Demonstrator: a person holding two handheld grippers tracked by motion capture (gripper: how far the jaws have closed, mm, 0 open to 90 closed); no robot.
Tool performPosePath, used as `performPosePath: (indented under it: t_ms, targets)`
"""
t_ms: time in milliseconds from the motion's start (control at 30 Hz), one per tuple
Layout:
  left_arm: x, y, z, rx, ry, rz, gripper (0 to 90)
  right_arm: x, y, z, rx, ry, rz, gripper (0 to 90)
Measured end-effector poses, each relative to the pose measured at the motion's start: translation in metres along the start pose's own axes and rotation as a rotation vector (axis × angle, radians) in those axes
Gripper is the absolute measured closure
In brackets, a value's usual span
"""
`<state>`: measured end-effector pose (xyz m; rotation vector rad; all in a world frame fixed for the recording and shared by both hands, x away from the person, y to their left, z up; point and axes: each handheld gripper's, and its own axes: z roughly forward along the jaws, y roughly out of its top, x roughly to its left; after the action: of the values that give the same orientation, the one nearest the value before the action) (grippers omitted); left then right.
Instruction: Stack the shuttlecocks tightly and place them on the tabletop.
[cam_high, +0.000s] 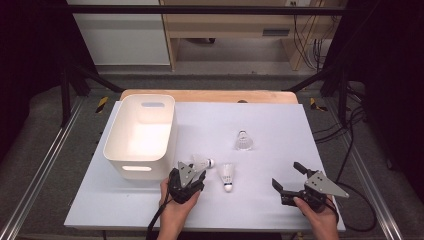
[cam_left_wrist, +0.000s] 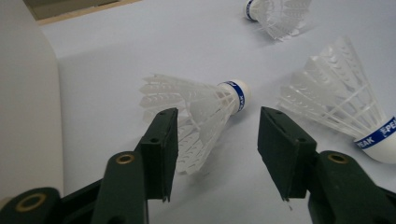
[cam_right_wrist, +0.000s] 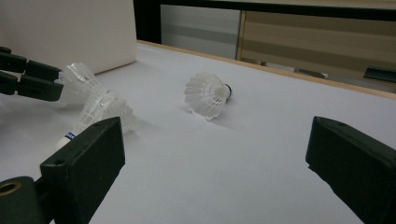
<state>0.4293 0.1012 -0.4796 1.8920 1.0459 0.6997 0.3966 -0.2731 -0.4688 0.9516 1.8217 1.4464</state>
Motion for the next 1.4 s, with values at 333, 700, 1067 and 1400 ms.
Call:
performPosePath:
  t_ms: [333,700,1067,1400]
  targets:
    - [0.004,0.001,0.007,-0.028,-0.048,-0.042,73.3,0.001,-0.001,0.001,0.01,-0.001,-0.006,4.9]
    - [0.001,0.02,0.004,-0.114,-0.026,-0.01,90.0,0.0,-0.001,0.002,0.015,-0.002,-0.001,4.8]
    - [0.013,0.064,0.011,-0.098,0.111,0.124,90.0,0.001,-0.002,0.003,0.013,0.008,0.001,4.8]
    - [0.012,0.054,0.018,-0.035,0.126,0.142,90.0,0.001,-0.001,0.002,0.013,0.001,-0.007,4.8]
